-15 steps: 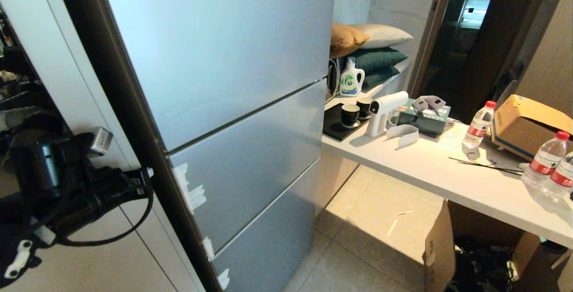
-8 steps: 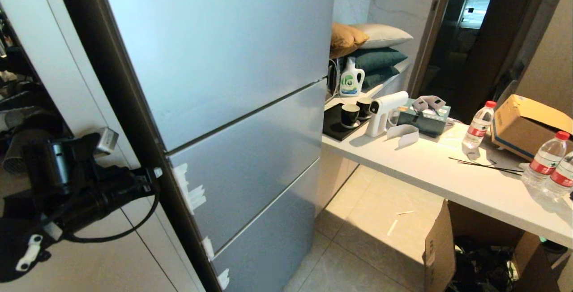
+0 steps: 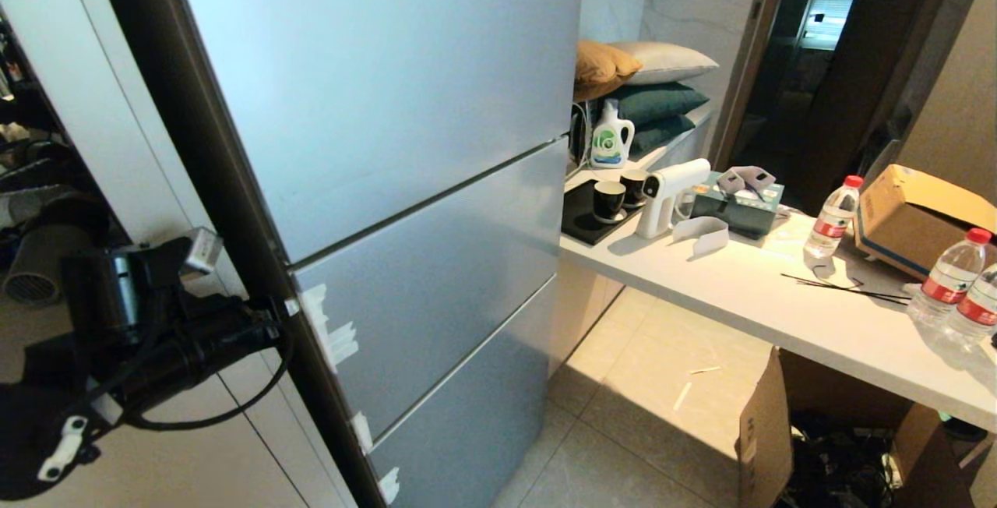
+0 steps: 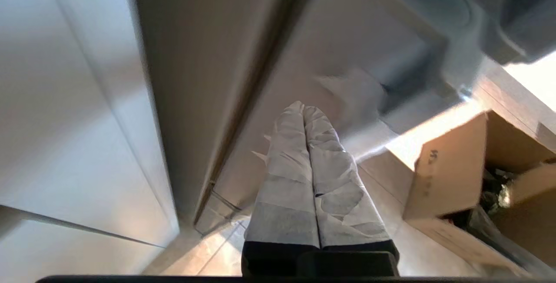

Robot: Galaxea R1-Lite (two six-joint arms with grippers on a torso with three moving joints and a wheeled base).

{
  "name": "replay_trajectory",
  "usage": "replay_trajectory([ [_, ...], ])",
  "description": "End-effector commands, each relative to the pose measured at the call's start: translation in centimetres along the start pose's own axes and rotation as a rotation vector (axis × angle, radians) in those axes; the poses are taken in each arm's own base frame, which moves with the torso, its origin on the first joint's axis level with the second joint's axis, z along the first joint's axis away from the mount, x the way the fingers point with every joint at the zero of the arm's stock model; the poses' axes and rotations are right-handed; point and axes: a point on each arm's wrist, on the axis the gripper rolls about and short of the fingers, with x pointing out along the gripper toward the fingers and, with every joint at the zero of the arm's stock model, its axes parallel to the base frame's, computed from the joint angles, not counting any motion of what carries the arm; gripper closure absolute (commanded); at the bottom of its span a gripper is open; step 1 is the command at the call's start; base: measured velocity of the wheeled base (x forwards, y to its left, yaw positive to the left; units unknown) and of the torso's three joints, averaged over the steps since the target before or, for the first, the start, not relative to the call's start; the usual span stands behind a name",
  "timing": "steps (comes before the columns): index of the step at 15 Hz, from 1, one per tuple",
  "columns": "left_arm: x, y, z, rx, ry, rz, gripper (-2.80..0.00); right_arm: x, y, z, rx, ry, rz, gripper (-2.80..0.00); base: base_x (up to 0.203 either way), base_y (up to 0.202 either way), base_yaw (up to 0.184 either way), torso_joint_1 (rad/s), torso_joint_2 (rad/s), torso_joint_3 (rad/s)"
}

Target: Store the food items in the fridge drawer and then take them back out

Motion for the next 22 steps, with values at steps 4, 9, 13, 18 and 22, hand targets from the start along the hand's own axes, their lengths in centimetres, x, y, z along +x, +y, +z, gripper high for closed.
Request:
replay_trajectory([
  [4,-0.2,-0.2,-0.7,0.002,-0.009,-0.019,0.0,0.0,0.0,0.0,0.0,0.002,0.0,0.0,0.0,0.0,0.0,0.0,0.0,0.0],
  [9,-0.1,-0.1,-1.1,0.002,0.001,-0.019,0.0,0.0,0.0,0.0,0.0,0.002,0.0,0.0,0.0,0.0,0.0,0.0,0.0,0.0],
  [13,-0.2,-0.7,-1.4,0.008,-0.011,-0.042,0.0,0.0,0.0,0.0,0.0,0.002,0.0,0.0,0.0,0.0,0.0,0.0,0.0,0.0],
  [18,0.1,-0.8,-1.4,-0.001,-0.034,-0.044,0.0,0.0,0.0,0.0,0.0,0.002,0.0,0.0,0.0,0.0,0.0,0.0,0.0,0.0],
  [22,0.1,-0.8,-1.2,-0.001,-0.039,-0.043,0.0,0.0,0.0,0.0,0.0,0.002,0.0,0.0,0.0,0.0,0.0,0.0,0.0,0.0],
])
